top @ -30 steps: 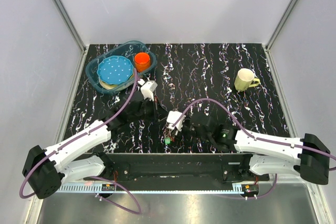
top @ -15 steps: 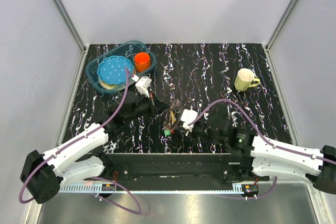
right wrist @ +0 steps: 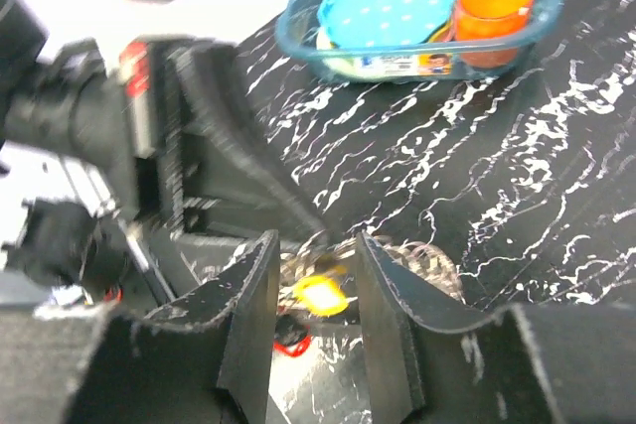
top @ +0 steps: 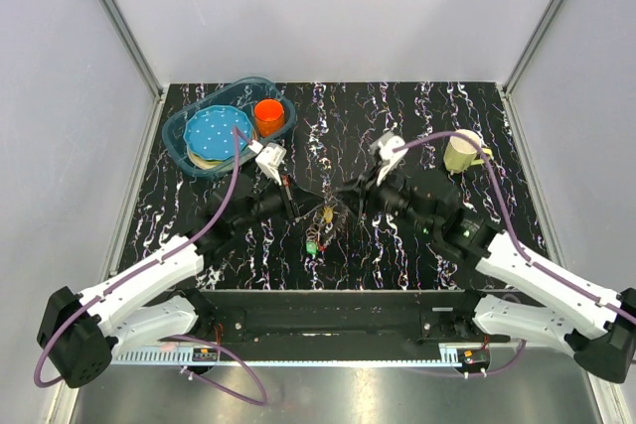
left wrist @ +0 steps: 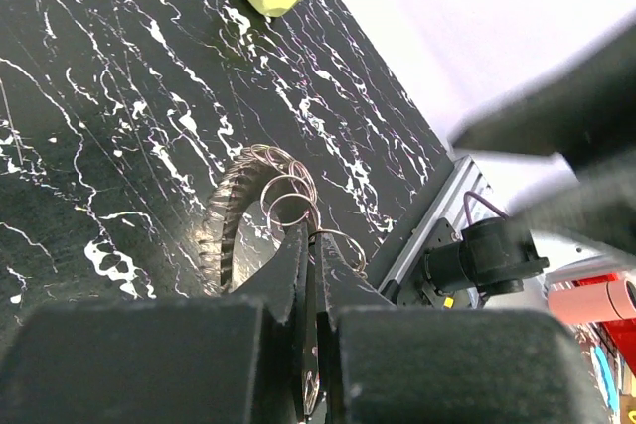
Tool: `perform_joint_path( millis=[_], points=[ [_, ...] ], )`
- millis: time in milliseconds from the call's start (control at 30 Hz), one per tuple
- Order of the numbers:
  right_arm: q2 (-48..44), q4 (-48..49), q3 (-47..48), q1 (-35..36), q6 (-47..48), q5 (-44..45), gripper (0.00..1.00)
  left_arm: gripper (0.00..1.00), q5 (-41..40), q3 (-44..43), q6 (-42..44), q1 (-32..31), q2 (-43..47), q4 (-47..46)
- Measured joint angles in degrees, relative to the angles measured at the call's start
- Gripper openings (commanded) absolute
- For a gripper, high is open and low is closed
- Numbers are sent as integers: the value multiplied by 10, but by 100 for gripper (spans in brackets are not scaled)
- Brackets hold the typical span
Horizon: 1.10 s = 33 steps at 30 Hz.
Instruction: Remove the keys from the keyring
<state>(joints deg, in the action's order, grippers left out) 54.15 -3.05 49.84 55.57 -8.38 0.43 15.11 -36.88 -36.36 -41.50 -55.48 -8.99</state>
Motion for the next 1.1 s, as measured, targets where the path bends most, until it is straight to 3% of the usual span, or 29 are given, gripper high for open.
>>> perform_joint_path(
  millis=[133,467,1100],
  points=[
    [19,-13,24,-69,-73,-48,42,0,14,3,-1,0,1,-13],
    [39,-33,32,-71,-118,-134,35,0,51,19,-18,0,6,-46],
    [61,-43,23,-72,-153,-152,23,0,59,23,-27,0,6,-61]
  ],
)
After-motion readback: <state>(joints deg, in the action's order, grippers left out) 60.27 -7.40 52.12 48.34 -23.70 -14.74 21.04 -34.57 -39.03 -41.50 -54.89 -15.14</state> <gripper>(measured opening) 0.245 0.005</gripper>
